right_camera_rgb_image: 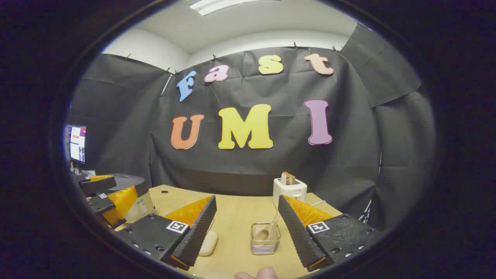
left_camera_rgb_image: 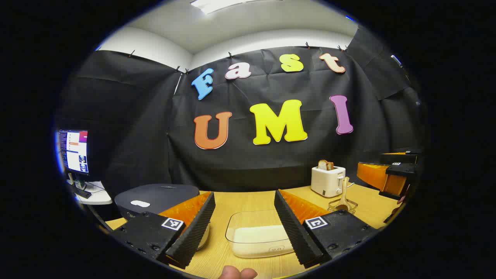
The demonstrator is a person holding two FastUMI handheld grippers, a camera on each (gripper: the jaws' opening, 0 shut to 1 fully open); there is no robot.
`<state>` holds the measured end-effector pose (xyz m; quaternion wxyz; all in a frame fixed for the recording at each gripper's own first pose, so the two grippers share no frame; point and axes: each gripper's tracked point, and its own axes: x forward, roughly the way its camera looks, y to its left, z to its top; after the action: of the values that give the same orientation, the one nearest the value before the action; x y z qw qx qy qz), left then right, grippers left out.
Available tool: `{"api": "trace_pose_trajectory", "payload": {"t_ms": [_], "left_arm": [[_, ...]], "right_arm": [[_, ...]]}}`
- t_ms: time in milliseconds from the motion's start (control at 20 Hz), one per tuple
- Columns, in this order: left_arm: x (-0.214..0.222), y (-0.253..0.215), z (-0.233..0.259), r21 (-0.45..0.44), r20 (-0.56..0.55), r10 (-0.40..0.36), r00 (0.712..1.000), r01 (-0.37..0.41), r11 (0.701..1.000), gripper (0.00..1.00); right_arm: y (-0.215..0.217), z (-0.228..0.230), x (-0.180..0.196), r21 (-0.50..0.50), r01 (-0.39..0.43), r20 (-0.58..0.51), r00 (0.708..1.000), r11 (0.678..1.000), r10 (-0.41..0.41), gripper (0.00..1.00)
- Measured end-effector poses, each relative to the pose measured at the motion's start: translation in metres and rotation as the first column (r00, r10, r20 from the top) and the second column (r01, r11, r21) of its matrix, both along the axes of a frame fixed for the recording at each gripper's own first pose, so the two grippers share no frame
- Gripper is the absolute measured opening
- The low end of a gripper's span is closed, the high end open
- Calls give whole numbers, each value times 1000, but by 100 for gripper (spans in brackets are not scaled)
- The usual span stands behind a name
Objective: Close the left gripper, press the button to open the rice cooker; take a wooden spoon from the chopstick holder with the right hand, scoop a spoonful of rice and pour it into the rice cooker, then put the wooden spoon back into the chopstick holder.
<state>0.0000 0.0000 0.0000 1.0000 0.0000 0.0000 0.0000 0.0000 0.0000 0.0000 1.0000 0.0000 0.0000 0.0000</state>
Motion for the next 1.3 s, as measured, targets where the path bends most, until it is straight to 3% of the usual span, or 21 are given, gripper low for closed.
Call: {"api": "trace_pose_trajectory", "payload": {"t_ms": [150, 450, 650, 950, 1300], "left_arm": [[1, -2, -8, -7, -21, -3, 1000, 3, 1000, 98], [9, -11, -2, 16, 9, -50, 999, 50, 999, 98], [17, 2, -10, -20, -6, -54, 999, 54, 998, 98], [15, 25, -11, 9, -25, -1, 1000, 2, 1000, 98], [5, 37, 5, -5, -11, 58, 998, -58, 998, 98]], "right_arm": [[-2, -5, 4, -2, -16, -12, 1000, 1000, 16, 96], [-13, 9, -7, -2, 49, 32, 998, 999, -49, 95], [19, 20, 7, -45, 25, 58, 998, 999, -22, 95], [40, 14, 19, -10, -42, 43, 998, 999, 42, 95], [10, 25, 3, 25, -7, 74, 997, 1000, 5, 96]]}}
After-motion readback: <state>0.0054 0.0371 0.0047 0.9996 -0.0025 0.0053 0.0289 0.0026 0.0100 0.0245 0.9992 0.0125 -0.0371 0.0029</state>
